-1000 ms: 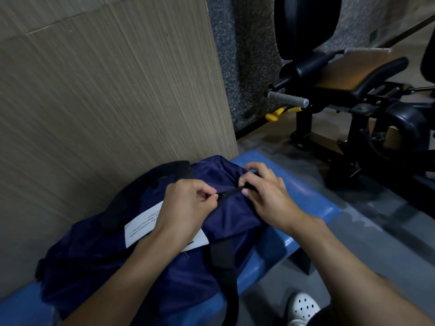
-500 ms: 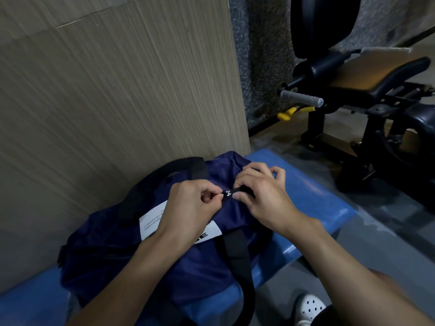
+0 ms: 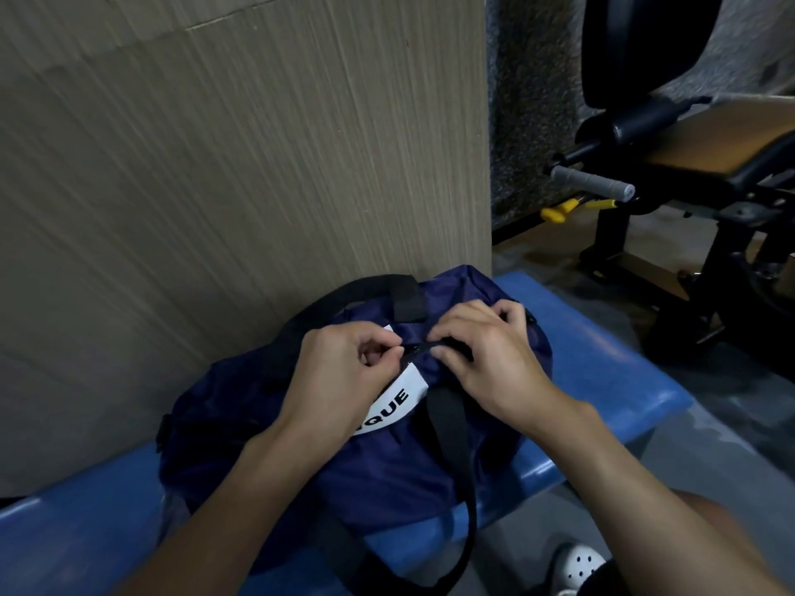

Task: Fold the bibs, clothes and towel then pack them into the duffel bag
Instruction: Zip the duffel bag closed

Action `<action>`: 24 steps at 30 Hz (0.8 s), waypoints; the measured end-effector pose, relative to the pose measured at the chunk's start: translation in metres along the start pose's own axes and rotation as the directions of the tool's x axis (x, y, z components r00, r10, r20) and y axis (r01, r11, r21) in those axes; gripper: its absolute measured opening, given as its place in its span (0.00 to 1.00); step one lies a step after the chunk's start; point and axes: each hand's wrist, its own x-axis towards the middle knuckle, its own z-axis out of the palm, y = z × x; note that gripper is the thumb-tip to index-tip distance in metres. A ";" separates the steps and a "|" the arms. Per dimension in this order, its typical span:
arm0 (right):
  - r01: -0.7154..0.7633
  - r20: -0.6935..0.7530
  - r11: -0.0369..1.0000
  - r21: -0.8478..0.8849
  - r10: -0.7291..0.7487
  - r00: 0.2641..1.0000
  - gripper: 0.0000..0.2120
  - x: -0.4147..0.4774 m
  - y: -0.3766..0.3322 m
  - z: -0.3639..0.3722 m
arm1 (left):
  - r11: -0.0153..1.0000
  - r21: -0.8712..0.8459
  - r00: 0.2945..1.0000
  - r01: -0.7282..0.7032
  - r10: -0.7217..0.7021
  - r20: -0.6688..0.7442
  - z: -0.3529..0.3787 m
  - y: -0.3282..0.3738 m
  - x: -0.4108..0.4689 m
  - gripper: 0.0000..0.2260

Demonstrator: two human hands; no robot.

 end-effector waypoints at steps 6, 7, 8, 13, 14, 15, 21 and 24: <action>-0.064 -0.019 0.998 -0.010 0.064 0.998 0.04 0.003 0.001 0.001 | 0.998 -0.010 0.997 0.063 -0.064 -0.047 -0.025 -0.022 -0.007 0.07; -0.050 -0.016 0.999 -0.007 0.050 0.999 0.05 0.006 -0.004 0.001 | 0.998 -0.012 0.997 0.064 -0.064 -0.049 -0.027 -0.024 -0.008 0.07; -0.040 -0.002 0.999 0.007 0.040 0.999 0.09 0.008 -0.011 0.002 | 0.998 -0.013 0.997 0.060 -0.061 -0.050 -0.028 -0.024 -0.009 0.06; 0.045 0.087 0.999 0.014 -0.047 0.995 0.14 0.016 -0.036 0.023 | 0.997 -0.059 0.998 0.040 -0.042 -0.041 -0.030 -0.025 -0.012 0.07; 0.040 0.077 0.999 0.003 -0.040 0.996 0.12 0.016 -0.036 0.026 | 0.998 -0.050 0.999 0.032 -0.034 -0.035 -0.031 -0.027 -0.013 0.07; 0.031 0.064 1.000 -0.003 -0.031 0.997 0.09 0.016 -0.035 0.028 | 0.999 -0.041 0.999 0.027 -0.028 -0.032 -0.033 -0.030 -0.015 0.06; -0.057 0.025 0.998 0.023 0.056 0.998 0.04 0.018 -0.033 0.029 | 1.000 -0.004 0.996 0.021 -0.021 -0.092 -0.051 -0.049 -0.021 0.07; 0.004 0.046 0.996 -0.091 0.000 0.999 0.10 0.021 -0.040 0.028 | 1.000 -0.010 0.996 0.023 -0.024 -0.089 -0.056 -0.053 -0.023 0.06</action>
